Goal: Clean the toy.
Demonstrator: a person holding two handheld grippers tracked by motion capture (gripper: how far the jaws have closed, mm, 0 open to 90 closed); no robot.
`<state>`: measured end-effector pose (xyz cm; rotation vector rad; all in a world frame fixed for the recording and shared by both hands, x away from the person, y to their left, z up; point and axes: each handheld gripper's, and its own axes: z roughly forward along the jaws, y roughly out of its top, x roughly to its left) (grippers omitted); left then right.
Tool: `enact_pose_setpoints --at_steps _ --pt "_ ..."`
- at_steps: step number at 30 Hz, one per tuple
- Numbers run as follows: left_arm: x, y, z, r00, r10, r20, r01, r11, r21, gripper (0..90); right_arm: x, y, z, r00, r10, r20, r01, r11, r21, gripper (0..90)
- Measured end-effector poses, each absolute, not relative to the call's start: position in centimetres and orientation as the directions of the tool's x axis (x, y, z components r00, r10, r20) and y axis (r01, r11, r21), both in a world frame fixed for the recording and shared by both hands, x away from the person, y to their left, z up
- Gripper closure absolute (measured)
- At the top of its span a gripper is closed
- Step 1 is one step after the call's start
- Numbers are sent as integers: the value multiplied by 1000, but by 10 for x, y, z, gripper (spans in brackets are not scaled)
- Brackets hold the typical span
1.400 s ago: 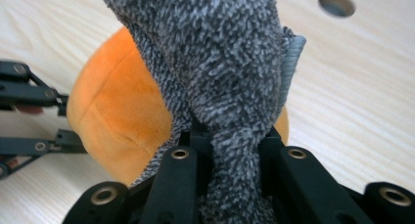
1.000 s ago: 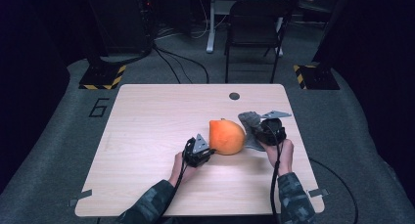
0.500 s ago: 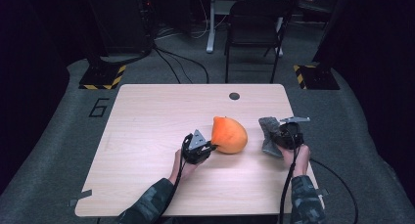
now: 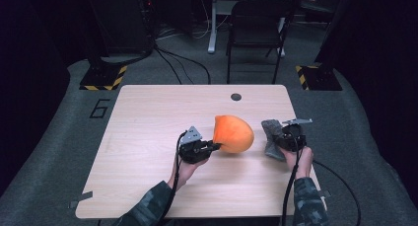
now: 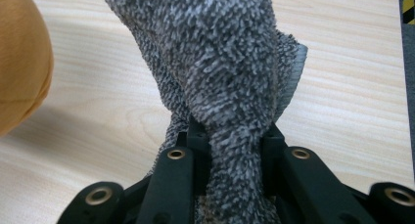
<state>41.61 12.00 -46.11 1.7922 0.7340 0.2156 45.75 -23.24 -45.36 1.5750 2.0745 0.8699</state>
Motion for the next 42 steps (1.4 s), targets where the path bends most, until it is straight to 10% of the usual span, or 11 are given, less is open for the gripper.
enact_pose_setpoints --at_steps 13,32,42 --pt "420 132 -501 694 608 -387 575 -145 805 782 452 -215 -458 -330 944 17 719 240 652 745" --pt "422 132 -503 695 604 -389 579 -151 801 766 420 -115 -383 -546 833 -91 524 424 739 745" --pt "423 132 -507 707 604 -368 572 -183 800 721 447 -79 -420 -588 791 -169 564 551 615 762"
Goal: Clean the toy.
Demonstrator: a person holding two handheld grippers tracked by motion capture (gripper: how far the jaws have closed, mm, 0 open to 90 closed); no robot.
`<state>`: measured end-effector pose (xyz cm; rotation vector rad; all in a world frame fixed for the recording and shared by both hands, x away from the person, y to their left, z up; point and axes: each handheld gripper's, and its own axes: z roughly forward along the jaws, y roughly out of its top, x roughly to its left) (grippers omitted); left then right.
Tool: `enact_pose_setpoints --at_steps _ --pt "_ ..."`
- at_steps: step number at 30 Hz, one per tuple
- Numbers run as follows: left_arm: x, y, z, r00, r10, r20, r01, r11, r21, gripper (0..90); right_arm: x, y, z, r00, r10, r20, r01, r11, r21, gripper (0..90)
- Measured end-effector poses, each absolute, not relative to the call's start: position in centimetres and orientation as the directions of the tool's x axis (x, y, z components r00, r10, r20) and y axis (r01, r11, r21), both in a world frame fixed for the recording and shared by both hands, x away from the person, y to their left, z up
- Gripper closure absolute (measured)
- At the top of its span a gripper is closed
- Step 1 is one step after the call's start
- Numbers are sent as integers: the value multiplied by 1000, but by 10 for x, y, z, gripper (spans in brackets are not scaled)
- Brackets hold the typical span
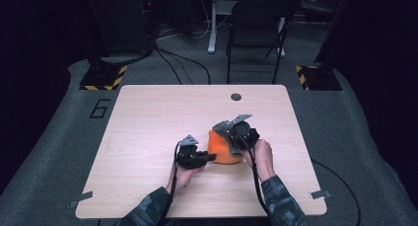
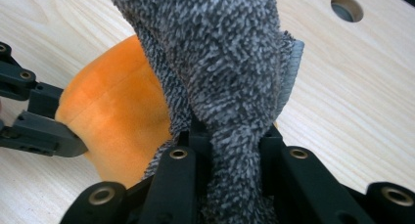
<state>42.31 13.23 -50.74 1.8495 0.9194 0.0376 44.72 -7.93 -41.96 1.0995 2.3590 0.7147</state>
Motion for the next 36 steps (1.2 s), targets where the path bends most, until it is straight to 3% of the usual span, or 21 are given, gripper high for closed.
enact_pose_setpoints --at_steps 3,5,13,15,19,21,23,26,29,36 --pt "422 130 -507 718 614 -328 550 -211 808 595 450 -81 -423 -588 794 -157 571 545 614 763" --pt "419 129 -507 743 628 -232 496 -283 821 507 453 -82 -427 -585 799 -138 587 534 608 764" --pt "410 130 -505 769 639 -21 359 -404 841 382 459 -87 -429 -582 807 -103 600 511 615 764" --pt "409 127 -506 779 627 29 328 -447 832 390 460 -87 -430 -583 806 -103 592 508 625 764" --pt "408 123 -510 785 616 57 303 -463 833 572 460 -88 -429 -583 807 -95 601 507 618 763" --pt "407 122 -510 782 620 65 291 -455 842 613 461 -89 -430 -583 807 -100 593 506 626 763" --pt "407 123 -509 775 627 84 283 -462 841 612 460 -89 -430 -576 813 -88 603 495 626 763" --pt "406 123 -507 761 640 102 276 -462 843 487 461 -90 -430 -576 812 -88 599 493 631 763" --pt "405 124 -506 768 633 98 259 -447 856 502 461 -91 -430 -583 809 -80 597 492 634 763" --pt "405 122 -508 779 620 94 245 -439 865 752 461 -94 -430 -577 815 -55 593 464 657 756"
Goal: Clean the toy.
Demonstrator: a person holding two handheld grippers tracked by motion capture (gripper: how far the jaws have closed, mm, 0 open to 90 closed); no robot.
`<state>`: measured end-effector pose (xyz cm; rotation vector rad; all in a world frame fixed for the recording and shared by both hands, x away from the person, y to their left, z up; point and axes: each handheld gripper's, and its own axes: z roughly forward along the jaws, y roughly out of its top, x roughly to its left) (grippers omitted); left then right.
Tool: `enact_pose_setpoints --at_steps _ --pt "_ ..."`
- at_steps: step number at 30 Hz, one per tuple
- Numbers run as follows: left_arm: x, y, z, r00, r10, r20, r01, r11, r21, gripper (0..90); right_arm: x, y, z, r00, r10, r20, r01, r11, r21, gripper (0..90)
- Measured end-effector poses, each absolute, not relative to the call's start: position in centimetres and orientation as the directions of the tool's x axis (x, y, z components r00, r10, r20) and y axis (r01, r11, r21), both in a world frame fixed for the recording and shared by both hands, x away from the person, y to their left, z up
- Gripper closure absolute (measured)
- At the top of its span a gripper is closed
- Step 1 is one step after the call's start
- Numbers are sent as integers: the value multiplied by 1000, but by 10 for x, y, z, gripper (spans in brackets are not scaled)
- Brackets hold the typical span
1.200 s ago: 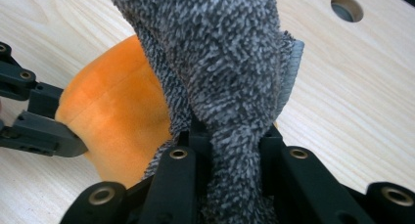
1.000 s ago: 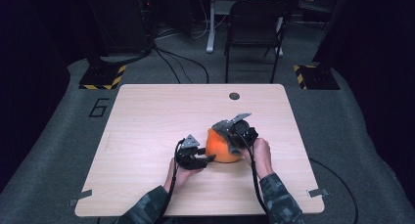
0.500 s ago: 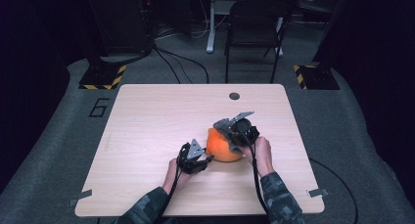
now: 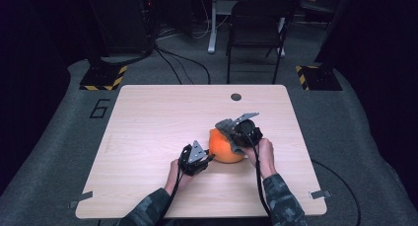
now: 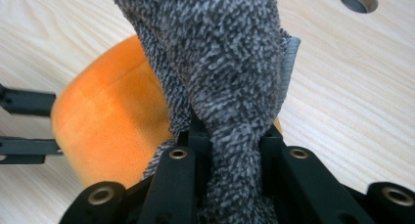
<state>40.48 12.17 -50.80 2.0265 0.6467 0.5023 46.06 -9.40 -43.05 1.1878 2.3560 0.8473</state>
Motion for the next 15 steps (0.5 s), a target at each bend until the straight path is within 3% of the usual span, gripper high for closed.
enact_pose_setpoints --at_steps 6,11,15 --pt "406 123 -506 773 632 51 279 -412 868 790 434 -108 -402 -572 820 29 566 368 737 758" --pt "408 124 -505 769 640 1 309 -373 875 801 402 -91 -406 -639 769 7 536 438 721 757" --pt "408 122 -504 775 631 -5 308 -371 876 811 399 -73 -423 -668 744 -11 530 486 695 756"
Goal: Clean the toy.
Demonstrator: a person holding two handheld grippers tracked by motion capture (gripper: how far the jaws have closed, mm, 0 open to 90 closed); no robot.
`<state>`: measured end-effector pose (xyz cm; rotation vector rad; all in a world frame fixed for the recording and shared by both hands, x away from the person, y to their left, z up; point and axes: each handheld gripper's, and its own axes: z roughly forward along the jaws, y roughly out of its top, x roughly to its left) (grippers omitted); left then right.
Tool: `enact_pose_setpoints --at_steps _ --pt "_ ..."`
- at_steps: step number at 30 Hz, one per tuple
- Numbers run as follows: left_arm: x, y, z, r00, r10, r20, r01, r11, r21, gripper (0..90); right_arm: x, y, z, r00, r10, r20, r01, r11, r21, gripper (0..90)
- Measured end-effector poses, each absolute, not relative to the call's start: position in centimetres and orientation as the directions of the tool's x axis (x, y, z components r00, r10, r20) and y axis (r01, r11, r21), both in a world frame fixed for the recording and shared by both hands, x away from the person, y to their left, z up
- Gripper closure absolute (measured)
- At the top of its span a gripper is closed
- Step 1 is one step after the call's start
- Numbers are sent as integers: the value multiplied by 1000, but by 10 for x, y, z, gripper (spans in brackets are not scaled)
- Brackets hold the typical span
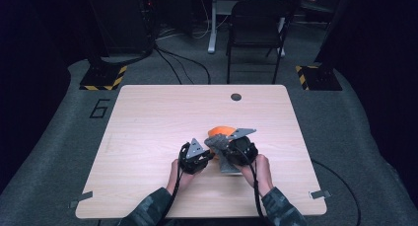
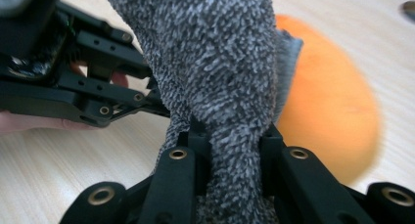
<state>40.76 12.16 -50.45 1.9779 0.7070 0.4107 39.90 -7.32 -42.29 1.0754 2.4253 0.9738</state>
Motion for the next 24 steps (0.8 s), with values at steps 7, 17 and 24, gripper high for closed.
enact_pose_setpoints --at_steps 7,17,24 --pt "409 122 -506 788 616 2 297 -383 875 824 400 -71 -434 -678 732 -71 526 550 648 760" --pt "412 124 -506 808 590 -13 297 -387 873 824 409 -125 -444 -599 799 -44 622 500 603 760" --pt "414 124 -507 813 581 -29 305 -383 872 823 438 -162 -470 -490 871 13 730 402 553 756"
